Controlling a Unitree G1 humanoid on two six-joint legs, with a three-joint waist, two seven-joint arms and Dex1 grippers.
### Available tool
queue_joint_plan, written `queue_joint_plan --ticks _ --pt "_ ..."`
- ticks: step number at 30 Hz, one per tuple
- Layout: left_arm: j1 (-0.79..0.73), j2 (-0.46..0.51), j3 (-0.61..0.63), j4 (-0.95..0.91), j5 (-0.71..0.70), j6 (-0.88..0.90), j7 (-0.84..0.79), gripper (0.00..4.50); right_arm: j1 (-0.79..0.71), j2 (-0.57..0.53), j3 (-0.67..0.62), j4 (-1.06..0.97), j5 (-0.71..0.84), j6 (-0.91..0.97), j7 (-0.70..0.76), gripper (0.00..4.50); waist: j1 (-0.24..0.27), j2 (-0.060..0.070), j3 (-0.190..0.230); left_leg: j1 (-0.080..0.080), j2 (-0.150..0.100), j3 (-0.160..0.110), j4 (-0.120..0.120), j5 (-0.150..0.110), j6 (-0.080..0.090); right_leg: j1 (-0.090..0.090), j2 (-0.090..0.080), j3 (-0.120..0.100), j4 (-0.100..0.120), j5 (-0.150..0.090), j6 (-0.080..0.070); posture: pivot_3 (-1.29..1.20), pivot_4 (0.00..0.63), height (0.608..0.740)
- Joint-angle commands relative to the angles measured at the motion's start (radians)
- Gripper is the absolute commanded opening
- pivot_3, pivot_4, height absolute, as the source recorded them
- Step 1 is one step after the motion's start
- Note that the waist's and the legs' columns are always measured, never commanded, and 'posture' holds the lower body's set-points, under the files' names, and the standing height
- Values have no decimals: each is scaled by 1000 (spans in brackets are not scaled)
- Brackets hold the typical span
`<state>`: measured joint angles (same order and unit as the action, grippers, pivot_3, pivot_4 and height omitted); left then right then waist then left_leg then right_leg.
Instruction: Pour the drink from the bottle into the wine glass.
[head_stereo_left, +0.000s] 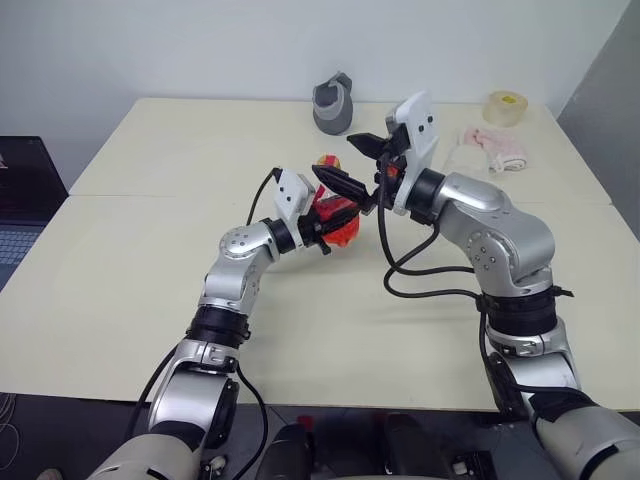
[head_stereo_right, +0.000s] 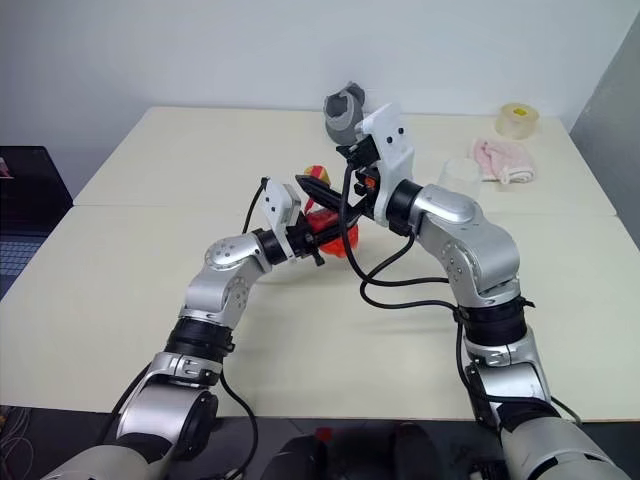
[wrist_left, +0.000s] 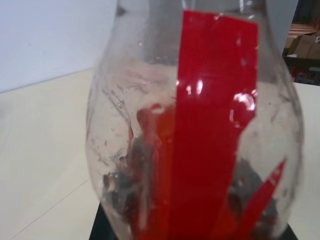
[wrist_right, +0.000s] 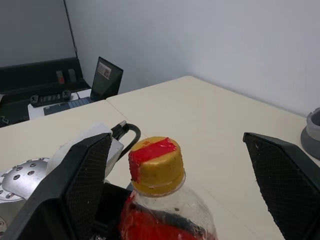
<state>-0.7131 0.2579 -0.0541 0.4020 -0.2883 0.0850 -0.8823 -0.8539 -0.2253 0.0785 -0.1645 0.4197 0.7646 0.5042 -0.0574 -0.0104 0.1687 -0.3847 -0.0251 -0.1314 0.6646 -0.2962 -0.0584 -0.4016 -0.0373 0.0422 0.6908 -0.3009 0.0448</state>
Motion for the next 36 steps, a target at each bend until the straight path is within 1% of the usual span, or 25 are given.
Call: queue_joint_plan --ticks 1,5,7,8,10,11,12,13,14,15,16,22,28,30,33,36 --pt "-10 -6 7 -33 -4 -26 -6 1052 -3 6 4 -47 4 -7 -7 4500 0 0 0 -1 0 0 0 0 0 -2 0 0 2 0 0 0 150 740" --pt "-2 -9 6 -44 -4 -24 -6 1052 5 13 12 -42 0 -14 -4 4500 0 0 0 -1 0 0 1 1 0 -4 0 1 5 0 0 0 150 740" --pt "2 -8 5 -51 -4 -22 -8 1052 4 15 14 -40 -1 -19 -1 4121 -1 0 0 -1 0 0 1 1 0 -4 0 1 6 0 0 0 150 740" --pt "5 -7 5 -56 -4 -21 -9 1052 1 15 15 -38 -1 -20 1 3891 -2 0 0 -1 0 0 1 1 0 -4 0 1 5 0 0 0 150 740" --pt "9 -5 6 -64 -5 -18 -10 1052 -6 14 17 -30 -2 -25 7 3210 -2 0 0 -1 0 0 1 1 0 -4 0 1 6 0 0 0 150 740" --pt "10 -4 6 -66 -5 -17 -10 1052 -8 12 20 -26 -4 -32 12 2764 -2 0 0 -1 0 0 1 1 0 -4 0 1 6 0 0 0 150 740" --pt "10 -4 7 -67 -5 -17 -9 1052 -9 10 22 -23 -6 -37 16 2517 -2 0 0 -1 0 0 1 1 0 -4 0 1 6 0 0 0 150 740" --pt "10 -4 7 -68 -5 -17 -8 1052 -11 13 19 -20 -4 -37 15 2108 -2 0 0 -1 0 1 1 1 0 -4 0 1 6 0 0 0 150 740" --pt "10 -4 7 -69 -5 -17 -8 1052 -12 15 17 -18 -2 -37 14 1858 -2 0 0 -1 0 1 1 1 0 -4 0 1 6 0 0 0 150 740" --pt "11 -3 8 -72 -5 -16 -6 1051 -13 14 19 -17 -4 -42 18 1390 -2 0 0 -1 0 1 1 1 0 -4 0 1 6 0 0 0 150 740" --pt "9 -3 9 -70 -5 -16 -6 1045 -15 13 22 -12 -6 -48 23 1165 -2 0 0 -1 0 1 1 1 0 -4 0 1 6 0 0 0 150 740" --pt "54 8 4 -191 -30 47 -3 1043 -17 19 29 -10 22 -50 76 1153 -4 0 0 -1 0 1 0 1 0 -4 0 1 6 0 0 0 150 740" --pt "154 82 -14 -416 -93 174 -55 1042 -74 -10 13 74 111 -93 307 1153 -7 0 0 -1 0 1 0 1 0 -4 0 1 6 0 0 0 150 740" --pt "202 114 -19 -501 -125 225 -70 1042 -100 -13 2 111 156 -115 410 1153 -9 0 0 -1 1 1 0 1 0 -4 0 1 6 0 0 0 150 740" --pt "264 161 -20 -621 -176 295 -83 1042 -124 -41 35 162 152 -177 560 1153 -9 0 0 -1 1 1 0 1 1 -4 0 1 6 0 0 0 150 740" --pt "304 199 -13 -700 -220 350 -85 1041 -156 -53 58 253 117 -242 660 1153 -9 0 0 -1 1 1 0 1 1 -4 0 1 6 0 0 0 150 740"
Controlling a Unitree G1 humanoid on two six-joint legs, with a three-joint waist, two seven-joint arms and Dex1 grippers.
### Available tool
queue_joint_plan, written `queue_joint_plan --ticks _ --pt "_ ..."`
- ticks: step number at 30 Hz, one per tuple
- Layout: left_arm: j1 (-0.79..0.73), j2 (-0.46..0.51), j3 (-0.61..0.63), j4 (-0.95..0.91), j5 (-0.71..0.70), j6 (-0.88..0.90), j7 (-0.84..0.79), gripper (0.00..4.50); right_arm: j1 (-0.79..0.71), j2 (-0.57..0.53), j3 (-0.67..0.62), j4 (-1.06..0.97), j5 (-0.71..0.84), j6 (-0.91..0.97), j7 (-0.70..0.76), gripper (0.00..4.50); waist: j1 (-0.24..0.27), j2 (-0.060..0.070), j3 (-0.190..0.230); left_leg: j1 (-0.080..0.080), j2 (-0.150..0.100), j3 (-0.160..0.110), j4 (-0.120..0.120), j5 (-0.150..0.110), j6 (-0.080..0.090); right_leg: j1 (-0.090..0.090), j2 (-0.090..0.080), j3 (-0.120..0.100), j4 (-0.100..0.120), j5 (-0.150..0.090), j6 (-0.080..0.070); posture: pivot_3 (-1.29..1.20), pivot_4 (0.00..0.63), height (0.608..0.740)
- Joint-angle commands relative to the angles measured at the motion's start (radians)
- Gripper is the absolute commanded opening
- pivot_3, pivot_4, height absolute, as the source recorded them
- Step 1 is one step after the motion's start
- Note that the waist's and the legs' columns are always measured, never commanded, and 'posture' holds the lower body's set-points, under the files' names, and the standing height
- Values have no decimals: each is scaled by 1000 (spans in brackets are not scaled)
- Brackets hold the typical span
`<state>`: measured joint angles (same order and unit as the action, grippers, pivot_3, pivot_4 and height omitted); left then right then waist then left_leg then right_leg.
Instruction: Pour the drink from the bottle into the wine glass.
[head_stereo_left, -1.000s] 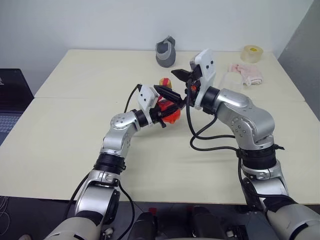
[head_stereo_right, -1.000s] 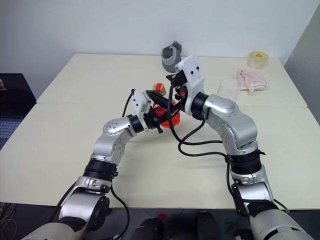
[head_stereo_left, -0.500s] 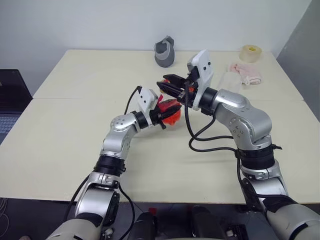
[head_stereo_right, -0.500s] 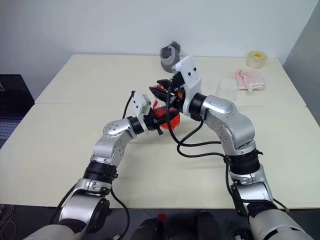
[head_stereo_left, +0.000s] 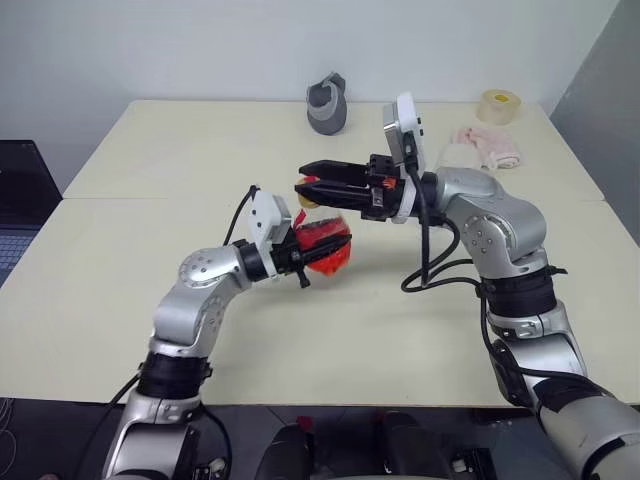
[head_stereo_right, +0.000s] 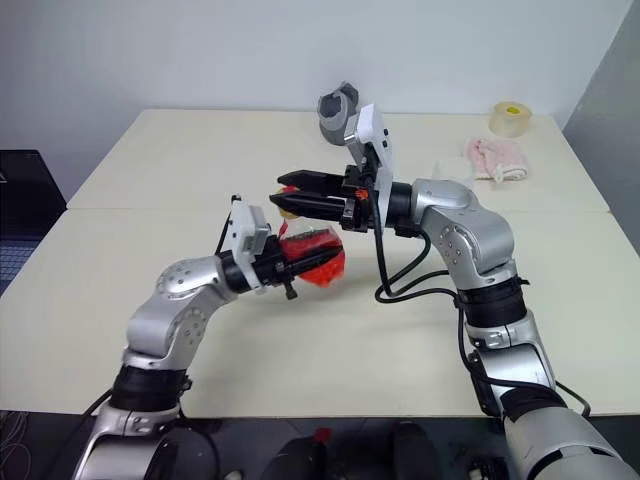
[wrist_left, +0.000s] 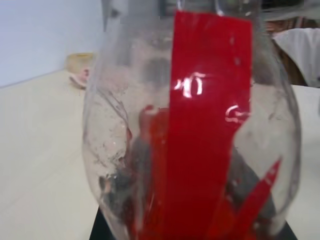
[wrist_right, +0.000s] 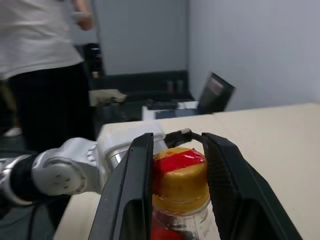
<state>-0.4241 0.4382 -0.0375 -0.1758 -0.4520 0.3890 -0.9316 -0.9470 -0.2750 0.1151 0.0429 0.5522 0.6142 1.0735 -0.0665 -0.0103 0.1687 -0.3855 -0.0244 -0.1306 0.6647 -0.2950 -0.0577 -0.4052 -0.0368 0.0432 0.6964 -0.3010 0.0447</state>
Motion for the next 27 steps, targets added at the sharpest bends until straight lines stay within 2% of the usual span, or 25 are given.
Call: queue_joint_plan --ticks 1,5,11,15,20,27 --pt "23 26 -28 -137 -65 59 -34 1035 -70 -5 26 69 -26 -113 113 1153 0 0 0 0 0 0 0 0 0 0 0 0 0 0 0 0 150 740" --pt "32 30 -15 -148 -65 64 -10 1033 -109 -6 25 141 -41 -138 152 1153 1 0 0 1 0 0 0 0 0 1 1 0 0 0 0 0 150 740" --pt "16 11 18 -104 -48 58 50 1030 -107 -30 -1 137 -28 -115 158 3121 6 0 0 0 0 0 0 0 0 0 -1 0 0 0 0 0 150 740" --pt "-15 -24 39 -39 -26 41 120 1028 -69 -78 -22 45 -7 -60 127 4496 10 0 0 0 0 0 0 0 0 0 -1 0 0 0 0 0 150 740" --pt "-75 -39 45 88 16 -21 145 1028 0 -134 -55 -116 1 18 10 4500 12 0 0 0 0 0 0 0 0 0 -2 0 -1 0 0 0 150 740" --pt "-147 -87 21 265 82 -159 131 1027 49 -42 -60 -166 -63 4 -239 4500 8 0 0 0 0 1 0 0 0 0 -2 0 0 0 0 0 150 740"
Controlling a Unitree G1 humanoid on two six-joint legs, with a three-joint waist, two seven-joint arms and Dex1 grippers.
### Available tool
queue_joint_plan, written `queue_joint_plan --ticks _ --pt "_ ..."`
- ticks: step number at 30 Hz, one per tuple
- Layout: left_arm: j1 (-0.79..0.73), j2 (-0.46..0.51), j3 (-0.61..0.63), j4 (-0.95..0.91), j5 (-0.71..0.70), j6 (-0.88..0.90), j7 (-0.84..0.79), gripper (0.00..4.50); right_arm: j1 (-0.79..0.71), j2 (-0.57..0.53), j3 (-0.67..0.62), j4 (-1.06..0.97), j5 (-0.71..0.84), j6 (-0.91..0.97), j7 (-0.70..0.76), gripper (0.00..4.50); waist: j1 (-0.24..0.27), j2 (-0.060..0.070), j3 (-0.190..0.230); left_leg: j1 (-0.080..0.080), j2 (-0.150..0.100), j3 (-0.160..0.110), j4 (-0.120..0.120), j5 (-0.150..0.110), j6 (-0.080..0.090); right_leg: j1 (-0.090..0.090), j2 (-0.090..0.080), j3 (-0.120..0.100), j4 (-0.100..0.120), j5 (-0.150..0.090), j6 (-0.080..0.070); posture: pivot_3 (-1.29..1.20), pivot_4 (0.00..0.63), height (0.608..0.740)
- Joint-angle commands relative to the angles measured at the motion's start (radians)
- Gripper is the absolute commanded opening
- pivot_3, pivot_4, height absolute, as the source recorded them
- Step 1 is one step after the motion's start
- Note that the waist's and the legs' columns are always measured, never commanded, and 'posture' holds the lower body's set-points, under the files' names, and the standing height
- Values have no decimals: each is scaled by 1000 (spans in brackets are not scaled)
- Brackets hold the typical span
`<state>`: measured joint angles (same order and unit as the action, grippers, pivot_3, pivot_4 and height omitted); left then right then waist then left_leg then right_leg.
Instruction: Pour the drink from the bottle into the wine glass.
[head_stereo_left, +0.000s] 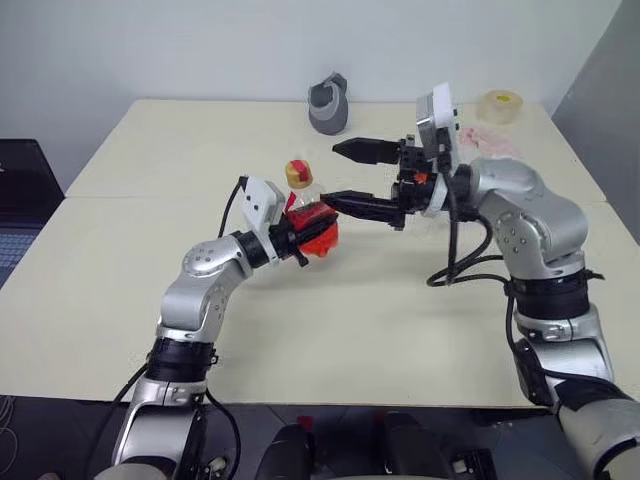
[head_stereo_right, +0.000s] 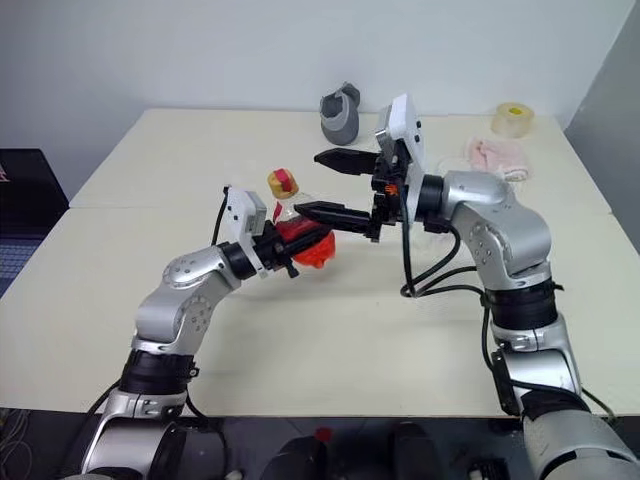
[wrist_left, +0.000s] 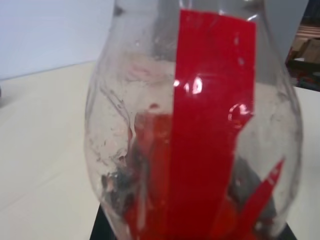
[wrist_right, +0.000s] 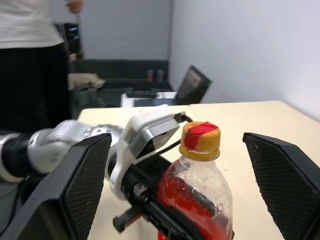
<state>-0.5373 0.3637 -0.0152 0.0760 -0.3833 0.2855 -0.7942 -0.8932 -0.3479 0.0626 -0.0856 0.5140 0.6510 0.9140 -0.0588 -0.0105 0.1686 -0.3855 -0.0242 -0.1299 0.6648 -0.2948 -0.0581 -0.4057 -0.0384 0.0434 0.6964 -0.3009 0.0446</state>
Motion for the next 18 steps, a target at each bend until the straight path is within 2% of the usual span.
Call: queue_joint_plan --ticks 1,7,18 --pt "-45 -21 -2 27 16 -61 -7 1027 -1 45 0 -35 -39 -47 -100 4500 1 0 0 0 0 0 0 0 0 0 0 0 0 0 0 0 150 740" --pt "-121 -53 -6 140 39 -117 -25 1026 -24 126 27 41 -125 -136 -198 4500 1 0 0 -1 -1 0 1 0 -1 0 0 0 0 0 0 0 150 740" --pt "-170 -84 -16 222 56 -162 -59 1026 -53 172 48 120 -203 -192 -257 4500 -2 0 0 0 -1 0 0 1 -1 0 1 0 0 0 0 0 150 740"
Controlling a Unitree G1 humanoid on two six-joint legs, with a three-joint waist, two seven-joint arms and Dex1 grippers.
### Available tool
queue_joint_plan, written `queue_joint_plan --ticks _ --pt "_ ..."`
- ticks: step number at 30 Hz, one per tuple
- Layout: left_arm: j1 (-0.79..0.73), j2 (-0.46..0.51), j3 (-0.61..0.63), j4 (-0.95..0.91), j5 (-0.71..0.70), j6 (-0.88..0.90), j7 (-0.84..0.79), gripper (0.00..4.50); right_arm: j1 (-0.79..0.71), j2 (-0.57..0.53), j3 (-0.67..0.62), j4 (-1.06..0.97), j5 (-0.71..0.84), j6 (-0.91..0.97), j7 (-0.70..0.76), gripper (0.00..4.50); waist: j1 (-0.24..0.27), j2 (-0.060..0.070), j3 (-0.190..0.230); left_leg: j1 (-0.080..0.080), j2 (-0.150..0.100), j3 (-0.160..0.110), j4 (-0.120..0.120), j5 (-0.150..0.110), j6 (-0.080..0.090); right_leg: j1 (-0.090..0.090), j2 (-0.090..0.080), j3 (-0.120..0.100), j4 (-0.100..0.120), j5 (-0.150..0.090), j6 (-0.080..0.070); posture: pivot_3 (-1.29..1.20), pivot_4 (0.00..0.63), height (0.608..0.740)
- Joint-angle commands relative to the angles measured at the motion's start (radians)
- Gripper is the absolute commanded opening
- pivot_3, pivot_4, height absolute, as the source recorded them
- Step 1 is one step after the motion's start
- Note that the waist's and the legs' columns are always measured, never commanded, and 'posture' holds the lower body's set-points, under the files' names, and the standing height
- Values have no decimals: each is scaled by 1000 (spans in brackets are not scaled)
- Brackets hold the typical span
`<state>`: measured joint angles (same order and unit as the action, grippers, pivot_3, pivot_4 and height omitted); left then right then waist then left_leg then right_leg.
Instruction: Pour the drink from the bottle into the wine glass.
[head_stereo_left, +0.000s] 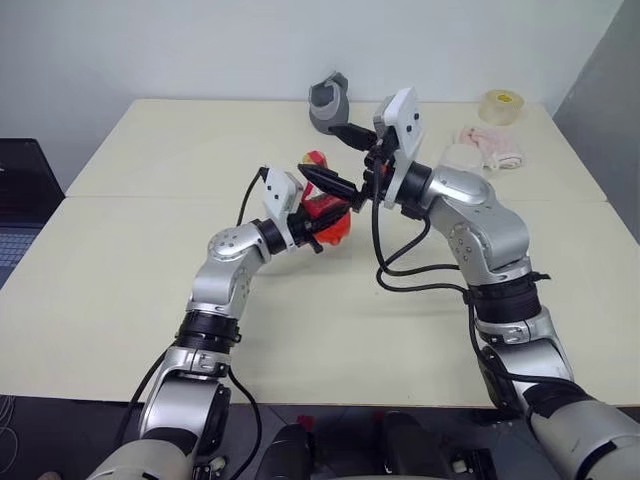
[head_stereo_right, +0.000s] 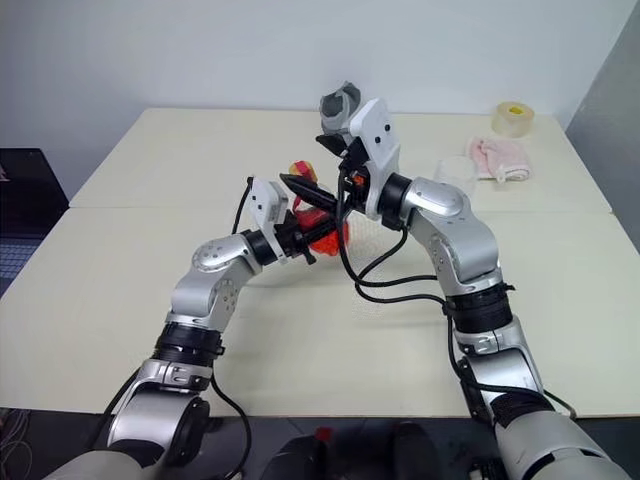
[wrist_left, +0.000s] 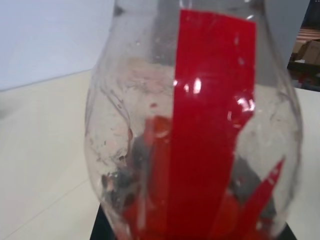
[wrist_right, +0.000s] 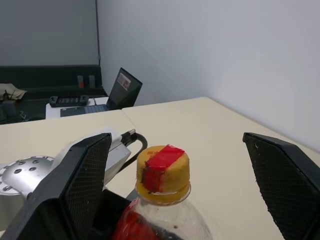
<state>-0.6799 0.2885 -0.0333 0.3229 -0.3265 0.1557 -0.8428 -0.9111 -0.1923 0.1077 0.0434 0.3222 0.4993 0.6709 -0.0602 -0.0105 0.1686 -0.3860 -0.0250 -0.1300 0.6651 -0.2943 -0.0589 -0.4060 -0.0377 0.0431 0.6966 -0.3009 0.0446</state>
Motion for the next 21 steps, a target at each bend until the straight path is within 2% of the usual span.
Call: queue_joint_plan --ticks 1,11,21 --pt "-28 -14 0 -26 -1 -31 -11 1026 -40 23 5 0 -16 -45 -17 4500 0 0 0 0 0 0 0 0 0 0 0 0 0 0 0 0 150 740" --pt "-10 -30 -6 -67 -4 -18 -11 1026 -62 32 21 77 -78 -98 -26 4500 0 0 0 0 0 0 0 0 0 0 0 0 0 0 0 0 150 740" --pt "67 -11 4 -189 -16 26 11 1025 7 -69 6 -7 -80 -74 19 4500 0 0 0 0 0 0 0 0 0 0 0 0 0 0 0 0 150 740"
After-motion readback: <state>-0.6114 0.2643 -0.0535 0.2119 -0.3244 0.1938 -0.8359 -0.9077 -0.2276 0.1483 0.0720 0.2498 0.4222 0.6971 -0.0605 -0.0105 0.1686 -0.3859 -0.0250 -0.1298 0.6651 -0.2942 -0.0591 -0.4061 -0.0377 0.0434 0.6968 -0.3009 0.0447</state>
